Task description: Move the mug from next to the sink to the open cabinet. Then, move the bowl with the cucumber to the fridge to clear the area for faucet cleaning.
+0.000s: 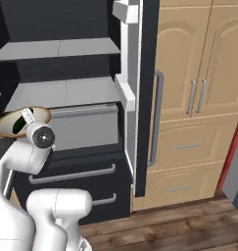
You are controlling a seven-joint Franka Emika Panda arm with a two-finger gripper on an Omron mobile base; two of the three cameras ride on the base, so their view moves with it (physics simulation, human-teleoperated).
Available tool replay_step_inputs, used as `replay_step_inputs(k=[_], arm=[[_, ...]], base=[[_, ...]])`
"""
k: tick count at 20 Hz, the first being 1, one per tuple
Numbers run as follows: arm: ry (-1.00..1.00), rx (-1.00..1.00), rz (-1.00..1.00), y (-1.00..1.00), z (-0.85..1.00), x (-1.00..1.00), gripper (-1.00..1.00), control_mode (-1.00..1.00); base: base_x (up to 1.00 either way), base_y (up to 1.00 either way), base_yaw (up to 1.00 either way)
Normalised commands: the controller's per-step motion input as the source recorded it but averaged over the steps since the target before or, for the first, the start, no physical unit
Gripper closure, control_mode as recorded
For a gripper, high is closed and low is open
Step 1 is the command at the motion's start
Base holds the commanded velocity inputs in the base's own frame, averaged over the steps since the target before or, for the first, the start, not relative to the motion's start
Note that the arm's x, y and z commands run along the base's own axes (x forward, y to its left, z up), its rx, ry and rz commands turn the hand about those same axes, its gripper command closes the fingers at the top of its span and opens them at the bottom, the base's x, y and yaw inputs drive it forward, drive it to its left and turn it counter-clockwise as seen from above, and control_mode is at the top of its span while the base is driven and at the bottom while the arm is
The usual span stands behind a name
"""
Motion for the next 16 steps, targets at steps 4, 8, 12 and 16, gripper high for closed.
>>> replay_step_inputs(k=[4,8,12,16], arm=[[0.00,0.00,0.00,0.00,0.00,0.00,1.00,1.00],[0.00,0.00,0.00,0.00,0.00,0.00,1.00,1.00],[0.00,0.00,0.00,0.00,0.00,0.00,1.00,1.00],[0.00,0.00,0.00,0.00,0.00,0.00,1.00,1.00]], base=[[0.00,-0.01,0.29],[0.18,0.00,0.00],[0.87,0.00,-0.04],[0.80,0.00,-0.05]])
